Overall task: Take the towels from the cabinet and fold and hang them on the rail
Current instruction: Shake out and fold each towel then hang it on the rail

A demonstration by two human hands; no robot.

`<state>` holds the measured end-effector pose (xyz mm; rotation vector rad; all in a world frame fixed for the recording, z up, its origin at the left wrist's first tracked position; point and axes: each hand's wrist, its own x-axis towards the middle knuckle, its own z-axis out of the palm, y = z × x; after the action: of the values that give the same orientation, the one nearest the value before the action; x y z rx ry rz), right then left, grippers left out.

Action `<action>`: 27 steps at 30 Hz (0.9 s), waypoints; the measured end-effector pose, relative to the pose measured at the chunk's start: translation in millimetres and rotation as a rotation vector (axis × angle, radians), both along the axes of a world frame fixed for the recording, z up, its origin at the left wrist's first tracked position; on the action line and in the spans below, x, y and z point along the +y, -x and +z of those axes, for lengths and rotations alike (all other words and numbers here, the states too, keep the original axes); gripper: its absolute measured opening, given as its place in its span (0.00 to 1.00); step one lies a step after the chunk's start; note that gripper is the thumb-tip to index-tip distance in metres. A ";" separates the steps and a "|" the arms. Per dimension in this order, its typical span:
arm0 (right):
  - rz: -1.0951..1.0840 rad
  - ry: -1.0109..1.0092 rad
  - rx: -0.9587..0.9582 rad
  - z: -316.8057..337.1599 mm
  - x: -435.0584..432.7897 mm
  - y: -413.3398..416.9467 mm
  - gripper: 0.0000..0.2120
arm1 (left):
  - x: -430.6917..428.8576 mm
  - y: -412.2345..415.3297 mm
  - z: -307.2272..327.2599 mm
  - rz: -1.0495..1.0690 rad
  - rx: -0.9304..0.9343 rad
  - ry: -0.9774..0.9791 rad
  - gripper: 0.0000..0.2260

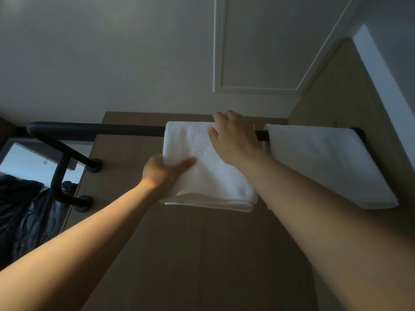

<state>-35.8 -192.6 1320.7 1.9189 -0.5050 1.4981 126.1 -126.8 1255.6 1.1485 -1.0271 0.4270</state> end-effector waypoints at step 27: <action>-0.106 0.105 -0.132 4.9 -56.5 8.7 0.22 | -26.6 22.0 0.6 -0.045 -0.053 -0.023 0.19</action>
<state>-44.6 -249.1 1325.6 1.6951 -0.5667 1.5572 104.1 -153.4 1256.2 1.1379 -1.1045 0.4128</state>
